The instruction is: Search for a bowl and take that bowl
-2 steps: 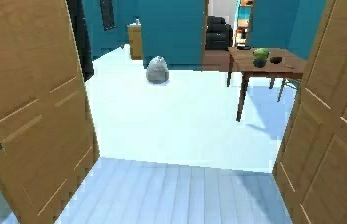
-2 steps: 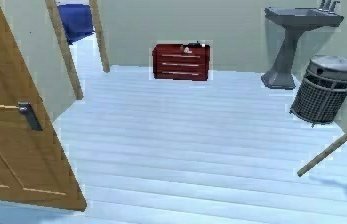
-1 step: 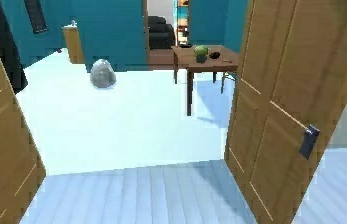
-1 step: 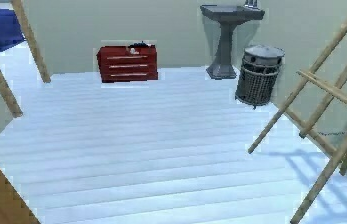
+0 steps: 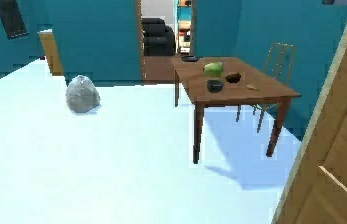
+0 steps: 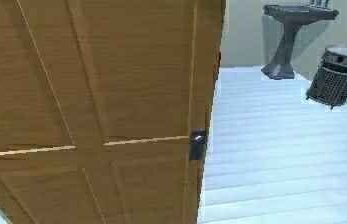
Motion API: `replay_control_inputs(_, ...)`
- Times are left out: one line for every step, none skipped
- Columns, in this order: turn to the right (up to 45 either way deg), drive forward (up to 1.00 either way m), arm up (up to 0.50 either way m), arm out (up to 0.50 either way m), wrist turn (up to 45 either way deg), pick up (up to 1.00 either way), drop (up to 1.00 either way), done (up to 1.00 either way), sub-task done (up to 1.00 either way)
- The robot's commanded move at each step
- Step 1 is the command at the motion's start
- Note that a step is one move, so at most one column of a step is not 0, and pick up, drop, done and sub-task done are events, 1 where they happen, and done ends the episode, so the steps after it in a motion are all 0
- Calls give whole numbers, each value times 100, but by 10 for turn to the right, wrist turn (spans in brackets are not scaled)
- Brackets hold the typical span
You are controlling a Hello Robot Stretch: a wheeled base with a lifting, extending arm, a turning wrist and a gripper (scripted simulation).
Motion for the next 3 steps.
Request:
replay_control_inputs(0, 90, 0, 0, 0, 0, 0, 0, 0)
replay_control_inputs(-450, 0, 0, 0, 0, 0, 0, 0, 0)
replay_control_inputs(-180, 0, 0, 0, 0, 0, 0, 0, 0)
